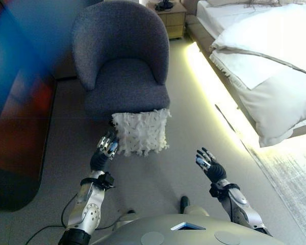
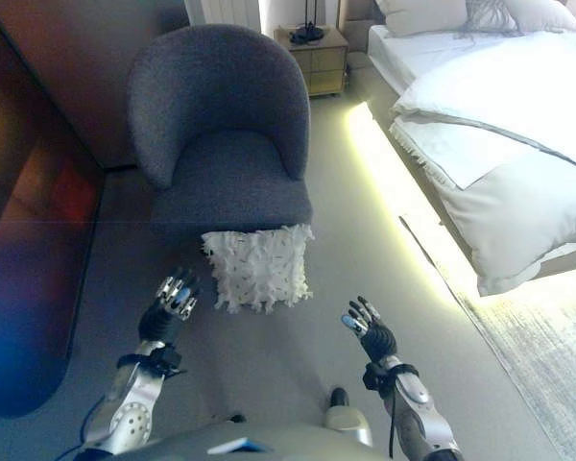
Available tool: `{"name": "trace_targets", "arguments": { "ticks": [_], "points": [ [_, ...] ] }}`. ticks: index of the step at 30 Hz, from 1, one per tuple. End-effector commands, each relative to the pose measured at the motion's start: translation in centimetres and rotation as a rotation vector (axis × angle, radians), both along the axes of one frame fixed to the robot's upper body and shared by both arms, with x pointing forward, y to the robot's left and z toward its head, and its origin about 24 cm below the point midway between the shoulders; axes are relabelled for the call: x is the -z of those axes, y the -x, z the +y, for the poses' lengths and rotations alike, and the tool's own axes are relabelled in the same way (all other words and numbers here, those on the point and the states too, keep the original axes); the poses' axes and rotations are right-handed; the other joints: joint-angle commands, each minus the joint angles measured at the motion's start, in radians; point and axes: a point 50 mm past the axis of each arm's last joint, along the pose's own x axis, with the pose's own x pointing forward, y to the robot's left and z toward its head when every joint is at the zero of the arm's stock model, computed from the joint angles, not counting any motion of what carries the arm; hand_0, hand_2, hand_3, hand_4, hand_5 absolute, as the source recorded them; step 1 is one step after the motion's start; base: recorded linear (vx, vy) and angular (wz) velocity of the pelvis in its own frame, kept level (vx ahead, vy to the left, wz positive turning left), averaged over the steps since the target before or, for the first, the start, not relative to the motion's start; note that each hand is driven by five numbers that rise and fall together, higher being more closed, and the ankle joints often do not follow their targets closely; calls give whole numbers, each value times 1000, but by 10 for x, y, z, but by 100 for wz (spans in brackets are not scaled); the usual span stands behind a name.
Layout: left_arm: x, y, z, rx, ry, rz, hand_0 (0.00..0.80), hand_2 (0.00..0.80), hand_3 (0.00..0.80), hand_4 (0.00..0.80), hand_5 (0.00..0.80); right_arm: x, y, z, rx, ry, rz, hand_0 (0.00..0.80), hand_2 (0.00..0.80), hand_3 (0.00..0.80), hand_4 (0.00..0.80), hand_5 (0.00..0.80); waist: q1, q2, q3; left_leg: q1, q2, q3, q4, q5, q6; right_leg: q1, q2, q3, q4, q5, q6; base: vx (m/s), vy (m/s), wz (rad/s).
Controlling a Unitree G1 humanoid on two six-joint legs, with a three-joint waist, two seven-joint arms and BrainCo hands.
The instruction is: Pick up the cushion and take it to the sofa
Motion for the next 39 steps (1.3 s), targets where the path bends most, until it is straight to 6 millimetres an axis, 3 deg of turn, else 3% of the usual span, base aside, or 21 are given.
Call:
{"name": "trace_targets", "arguments": {
  "ticks": [1, 22, 31, 35, 39],
  "points": [
    [-32, -19, 11, -4, -95, -156, 0, 0, 0, 0, 0, -21, -23, 11, 12, -54, -149, 0, 0, 0, 0, 0, 24, -41, 18, -44, -86, 11, 46, -22, 87, 66, 49, -47, 12, -59, -27, 0, 0, 0],
    [-31, -16, 15, -27, -90, -141, 0, 0, 0, 0, 0, -19, -20, 9, 22, -59, -132, 0, 0, 0, 0, 0, 23, -42, 19, -46, -84, 11, 59, -26, 84, 66, 49, -47, 15, -61, -29, 0, 0, 0],
    [-26, -1, 20, -20, -42, -125, 0, 0, 0, 0, 0, -17, -10, -2, 36, -53, -101, 0, 0, 0, 0, 0, 24, -47, 11, -62, -90, 34, 112, -46, 81, 69, 41, -49, 23, -62, -30, 42, 39, -1],
    [-25, -8, 20, -30, -74, -129, 0, 0, 0, 0, 0, -15, -12, -2, 77, -98, -79, 0, 0, 0, 0, 0, 10, -47, 17, -64, -89, 50, 108, -49, 94, 23, 27, -47, 82, -72, -22, -48, 130, -4],
    [-34, -27, 32, -88, -73, -176, 0, 0, 0, 0, 0, -15, -24, 9, 57, -91, -113, 0, 0, 0, 0, 0, 0, -43, 45, -76, -103, 42, 140, -67, 129, -35, -14, -5, 251, -65, -2, -78, 161, -10]
  ]
}}
